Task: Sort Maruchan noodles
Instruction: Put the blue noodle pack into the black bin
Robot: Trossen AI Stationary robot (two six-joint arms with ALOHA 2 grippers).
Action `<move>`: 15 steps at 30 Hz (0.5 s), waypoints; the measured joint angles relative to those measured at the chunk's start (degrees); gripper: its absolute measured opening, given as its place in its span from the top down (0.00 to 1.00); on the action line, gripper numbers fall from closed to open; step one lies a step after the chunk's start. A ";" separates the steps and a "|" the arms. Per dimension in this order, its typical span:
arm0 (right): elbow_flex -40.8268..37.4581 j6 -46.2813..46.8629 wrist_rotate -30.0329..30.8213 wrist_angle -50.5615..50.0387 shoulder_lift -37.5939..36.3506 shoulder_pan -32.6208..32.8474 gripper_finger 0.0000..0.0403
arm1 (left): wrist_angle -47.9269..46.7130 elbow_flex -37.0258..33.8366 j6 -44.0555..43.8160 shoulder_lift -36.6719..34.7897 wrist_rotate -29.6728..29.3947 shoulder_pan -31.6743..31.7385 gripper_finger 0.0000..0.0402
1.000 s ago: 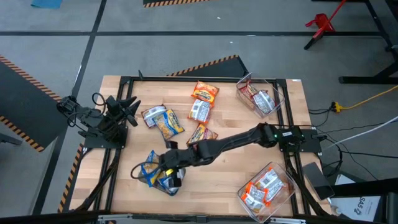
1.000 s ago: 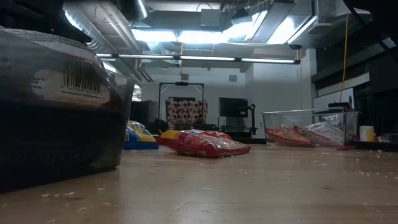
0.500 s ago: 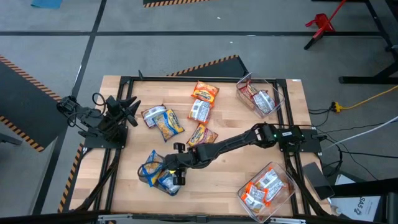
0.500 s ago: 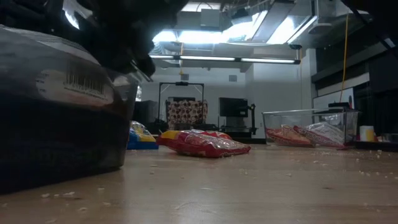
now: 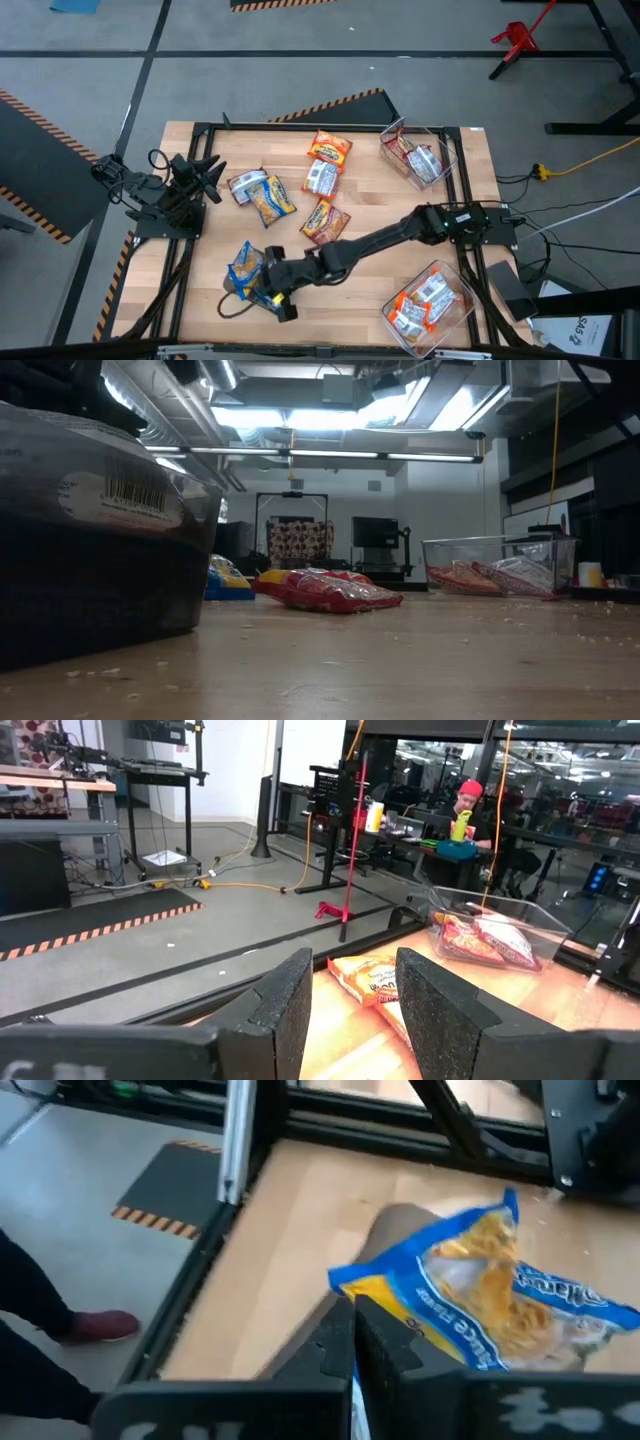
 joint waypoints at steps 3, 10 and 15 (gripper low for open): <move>-2.88 0.77 -1.33 1.62 0.32 -0.23 1.00 | -0.02 0.00 -0.02 0.00 0.00 -0.01 0.65; -7.07 2.31 -3.38 2.30 2.30 -0.62 1.00 | 0.10 0.00 -0.15 0.00 -0.01 -0.01 0.65; -6.93 2.27 -3.60 3.01 3.32 -1.06 1.00 | 0.16 0.00 -0.13 0.00 0.01 0.02 0.65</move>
